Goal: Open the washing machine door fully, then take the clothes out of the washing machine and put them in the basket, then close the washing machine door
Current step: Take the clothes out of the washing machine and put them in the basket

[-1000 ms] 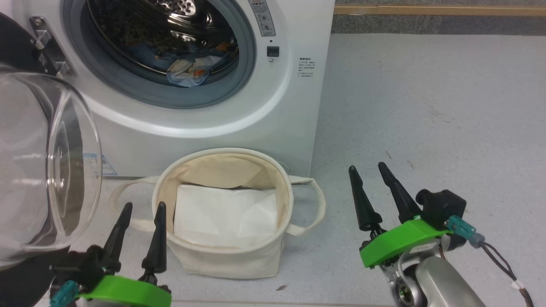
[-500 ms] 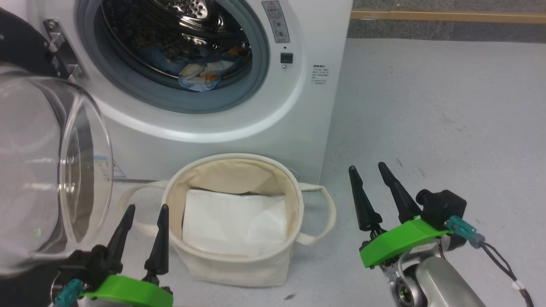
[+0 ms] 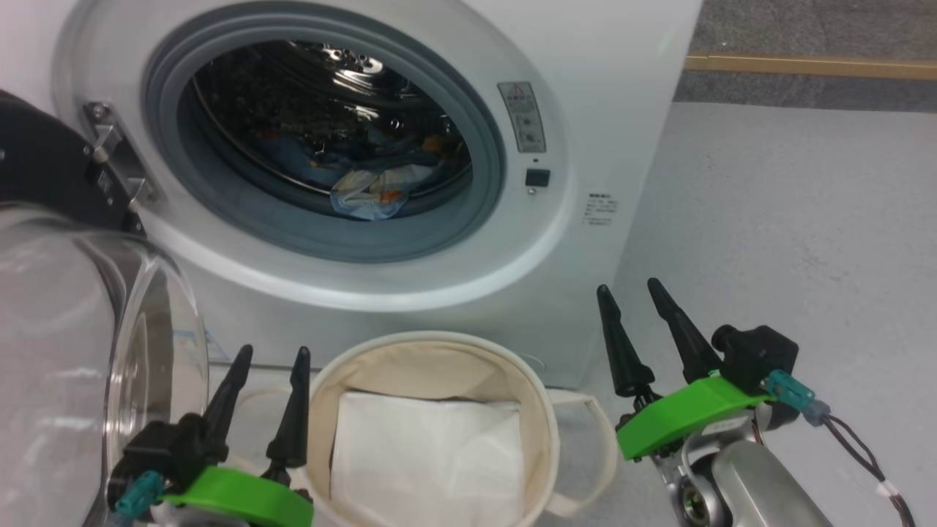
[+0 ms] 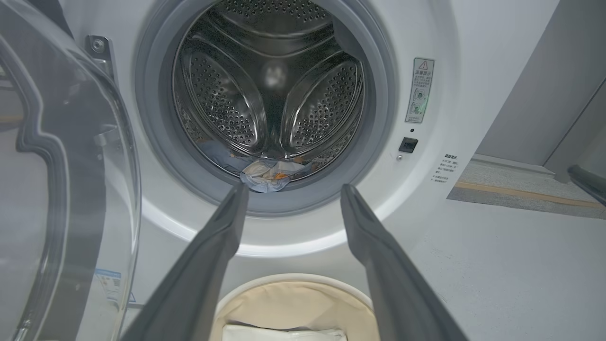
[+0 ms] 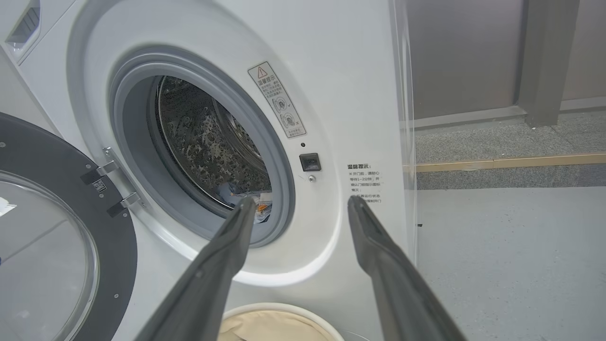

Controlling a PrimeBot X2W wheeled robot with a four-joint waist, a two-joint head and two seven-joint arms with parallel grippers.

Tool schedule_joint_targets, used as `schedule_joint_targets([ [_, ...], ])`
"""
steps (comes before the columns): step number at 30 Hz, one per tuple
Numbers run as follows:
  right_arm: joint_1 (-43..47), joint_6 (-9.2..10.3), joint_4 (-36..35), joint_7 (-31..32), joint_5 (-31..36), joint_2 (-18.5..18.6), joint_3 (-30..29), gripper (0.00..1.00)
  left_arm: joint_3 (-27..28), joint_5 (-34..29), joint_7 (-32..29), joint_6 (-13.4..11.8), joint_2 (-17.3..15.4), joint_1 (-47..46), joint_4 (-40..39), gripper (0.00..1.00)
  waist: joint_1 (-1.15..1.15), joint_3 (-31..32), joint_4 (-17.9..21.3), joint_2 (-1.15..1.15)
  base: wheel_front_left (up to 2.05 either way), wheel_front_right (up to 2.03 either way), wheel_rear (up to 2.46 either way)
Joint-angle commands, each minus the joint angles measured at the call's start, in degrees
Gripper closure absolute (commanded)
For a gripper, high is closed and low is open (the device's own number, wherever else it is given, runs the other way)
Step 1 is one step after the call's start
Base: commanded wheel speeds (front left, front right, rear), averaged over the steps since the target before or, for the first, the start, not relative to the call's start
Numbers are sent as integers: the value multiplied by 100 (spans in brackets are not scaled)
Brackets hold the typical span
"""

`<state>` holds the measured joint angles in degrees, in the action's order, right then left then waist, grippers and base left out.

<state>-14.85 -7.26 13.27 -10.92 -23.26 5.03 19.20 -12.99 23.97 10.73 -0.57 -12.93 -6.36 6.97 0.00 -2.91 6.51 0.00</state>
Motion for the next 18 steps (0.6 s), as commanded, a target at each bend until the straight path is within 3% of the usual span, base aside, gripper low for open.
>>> schedule_joint_targets([
  [1, -107, -23, -204, 8, 39, -44, 100, 0, 165, -45, 47, -9, -73, -287, -149, 0, 0, -6, -4, 0, 146, -146, 0],
  [8, -110, -23, -182, 18, 36, -50, 84, 0, 90, -59, 40, -17, -76, -299, -75, 0, 0, -34, -26, 0, 91, -91, 0],
  [18, -128, -23, -157, 27, 50, -50, -14, 0, 101, 90, 18, -75, 42, -440, 12, 0, 0, -70, -19, 0, 7, -7, 0],
])
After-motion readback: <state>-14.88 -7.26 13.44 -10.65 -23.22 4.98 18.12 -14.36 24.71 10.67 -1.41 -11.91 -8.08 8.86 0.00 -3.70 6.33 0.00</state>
